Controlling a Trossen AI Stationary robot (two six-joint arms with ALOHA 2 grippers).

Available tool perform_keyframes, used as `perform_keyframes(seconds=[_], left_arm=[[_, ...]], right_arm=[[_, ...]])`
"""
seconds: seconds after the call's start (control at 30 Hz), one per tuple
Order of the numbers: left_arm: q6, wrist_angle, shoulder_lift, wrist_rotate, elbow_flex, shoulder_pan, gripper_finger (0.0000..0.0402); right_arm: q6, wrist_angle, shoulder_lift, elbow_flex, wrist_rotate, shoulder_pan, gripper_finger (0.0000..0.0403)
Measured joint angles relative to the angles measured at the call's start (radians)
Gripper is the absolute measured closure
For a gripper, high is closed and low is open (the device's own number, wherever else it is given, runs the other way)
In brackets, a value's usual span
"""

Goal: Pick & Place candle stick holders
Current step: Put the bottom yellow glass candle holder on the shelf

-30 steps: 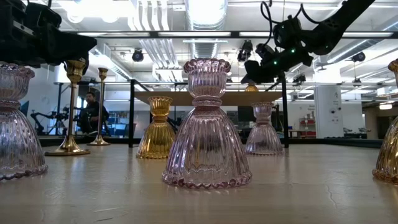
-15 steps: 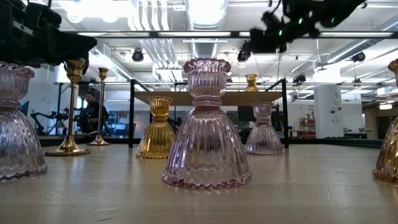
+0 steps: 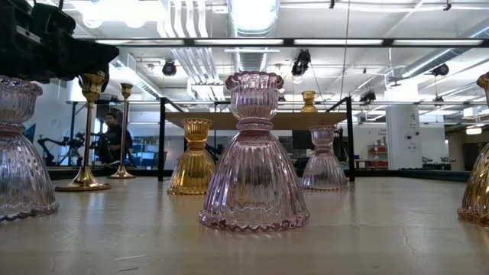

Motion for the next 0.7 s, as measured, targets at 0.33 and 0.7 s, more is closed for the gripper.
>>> perform_keyframes(seconds=[0.33,0.7], left_arm=[[0.000,0.000,0.000,0.000,0.000,0.000,0.0371],[0.000,0.000,0.000,0.000,0.000,0.000,0.0371]], right_arm=[[0.066,-0.024,0.094,0.010,-0.001,0.137,0.0169],[0.115,-0.023,0.248,-0.017,-0.076,0.276,0.0177]])
